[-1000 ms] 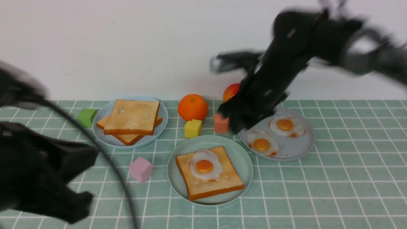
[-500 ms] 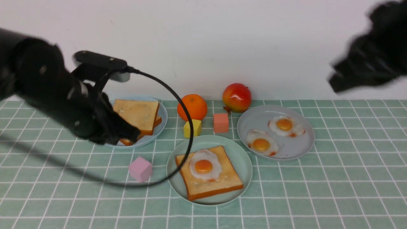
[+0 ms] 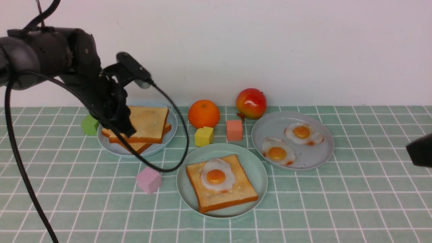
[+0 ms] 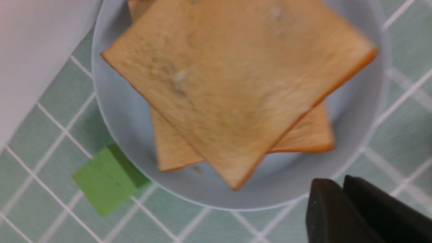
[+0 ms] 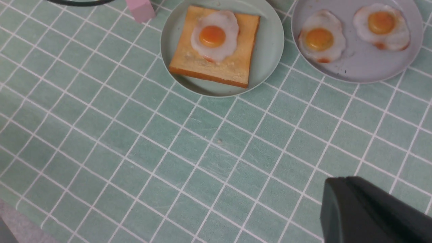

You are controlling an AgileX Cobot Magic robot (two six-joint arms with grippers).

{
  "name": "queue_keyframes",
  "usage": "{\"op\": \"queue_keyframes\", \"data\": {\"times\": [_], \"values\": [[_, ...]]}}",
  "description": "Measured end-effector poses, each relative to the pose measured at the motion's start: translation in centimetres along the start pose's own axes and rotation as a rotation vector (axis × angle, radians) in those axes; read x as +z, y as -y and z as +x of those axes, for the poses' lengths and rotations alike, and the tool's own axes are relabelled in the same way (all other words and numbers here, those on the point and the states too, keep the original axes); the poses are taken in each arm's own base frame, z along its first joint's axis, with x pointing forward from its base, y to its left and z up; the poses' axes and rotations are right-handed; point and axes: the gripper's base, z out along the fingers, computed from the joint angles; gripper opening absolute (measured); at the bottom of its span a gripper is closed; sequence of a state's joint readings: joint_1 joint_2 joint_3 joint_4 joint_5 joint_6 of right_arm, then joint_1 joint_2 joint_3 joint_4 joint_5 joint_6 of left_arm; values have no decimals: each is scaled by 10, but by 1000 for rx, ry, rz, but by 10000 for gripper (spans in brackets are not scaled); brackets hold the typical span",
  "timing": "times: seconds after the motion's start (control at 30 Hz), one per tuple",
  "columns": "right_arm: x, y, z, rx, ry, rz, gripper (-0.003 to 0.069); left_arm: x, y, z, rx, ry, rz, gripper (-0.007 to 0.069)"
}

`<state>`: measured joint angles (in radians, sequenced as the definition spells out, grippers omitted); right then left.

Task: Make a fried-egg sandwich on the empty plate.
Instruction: Use the left arm to grab a slice of bread

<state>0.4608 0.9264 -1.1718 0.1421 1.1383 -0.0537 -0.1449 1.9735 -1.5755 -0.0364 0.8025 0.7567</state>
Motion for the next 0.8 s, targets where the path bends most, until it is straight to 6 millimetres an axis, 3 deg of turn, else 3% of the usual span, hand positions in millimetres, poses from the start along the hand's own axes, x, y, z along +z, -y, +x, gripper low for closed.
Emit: {"op": "queue_keyframes", "data": {"times": [0.07, 0.3, 0.4, 0.6, 0.73, 0.8], "values": [[-2, 0, 1, 0, 6, -1, 19, 5, -4, 2, 42, -4, 0, 146], [-7, -4, 4, 12, 24, -33, 22, 39, -7, 4, 258, 22, -20, 451], [-7, -5, 4, 16, 25, -41, 22, 48, -9, 3, 309, 37, -41, 477], [-7, -5, 4, 20, 26, -50, 28, 67, -9, 5, 356, 28, -49, 406], [-7, -6, 4, 22, 26, -53, 28, 69, -9, 5, 356, 28, -49, 288], [-8, -6, 4, 25, 28, -60, 31, 69, -9, 5, 358, 28, -49, 188]]}}
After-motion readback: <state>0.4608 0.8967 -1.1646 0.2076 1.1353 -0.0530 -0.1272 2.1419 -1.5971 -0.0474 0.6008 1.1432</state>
